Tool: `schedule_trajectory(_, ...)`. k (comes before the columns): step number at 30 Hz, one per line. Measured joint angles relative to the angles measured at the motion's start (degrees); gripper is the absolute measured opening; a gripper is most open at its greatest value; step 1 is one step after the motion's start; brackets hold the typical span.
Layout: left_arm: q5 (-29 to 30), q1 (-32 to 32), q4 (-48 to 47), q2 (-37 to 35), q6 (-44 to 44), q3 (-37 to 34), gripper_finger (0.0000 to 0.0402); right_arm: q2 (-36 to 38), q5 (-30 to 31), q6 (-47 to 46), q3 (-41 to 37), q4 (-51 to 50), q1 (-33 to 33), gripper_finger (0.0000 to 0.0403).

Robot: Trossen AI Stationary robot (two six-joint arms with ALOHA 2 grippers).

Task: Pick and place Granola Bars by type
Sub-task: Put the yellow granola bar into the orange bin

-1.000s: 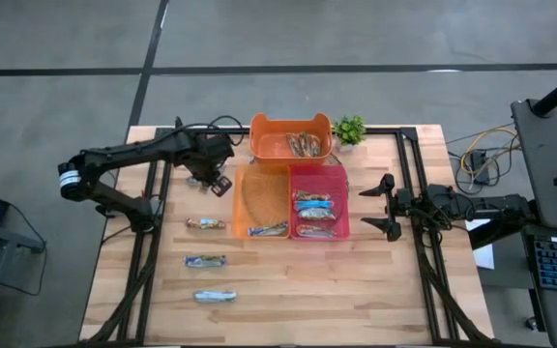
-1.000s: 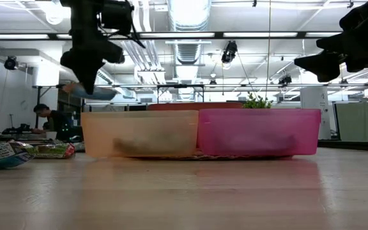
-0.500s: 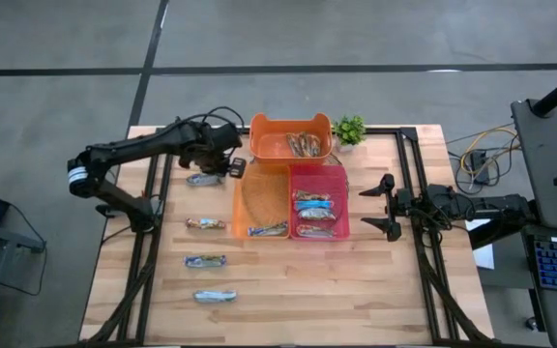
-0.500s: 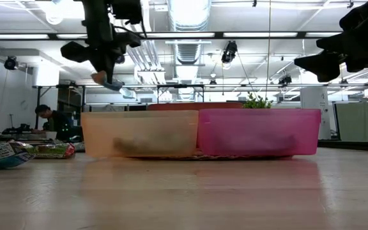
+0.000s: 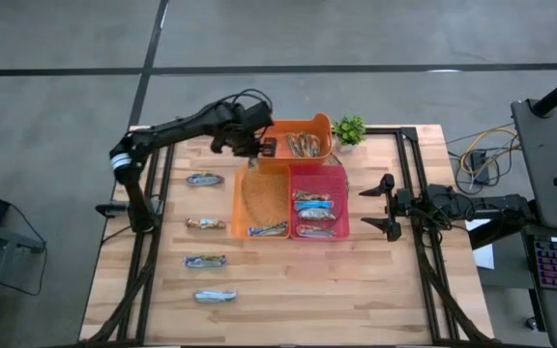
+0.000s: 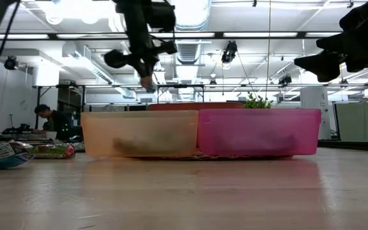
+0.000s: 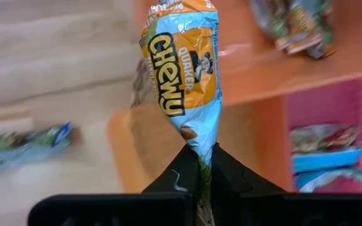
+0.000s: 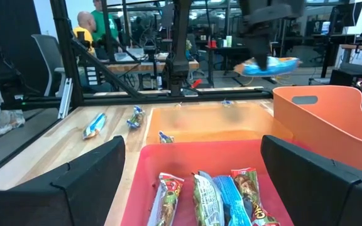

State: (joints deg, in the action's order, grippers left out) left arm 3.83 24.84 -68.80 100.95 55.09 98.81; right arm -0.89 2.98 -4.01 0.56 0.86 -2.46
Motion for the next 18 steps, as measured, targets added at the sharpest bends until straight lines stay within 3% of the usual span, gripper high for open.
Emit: schedule_trajectory(18,-3.9,6.3,3.7,19.8,-4.5,22.6,0.0,0.0,0.0,0.0,0.0,0.0,0.0,0.0359)
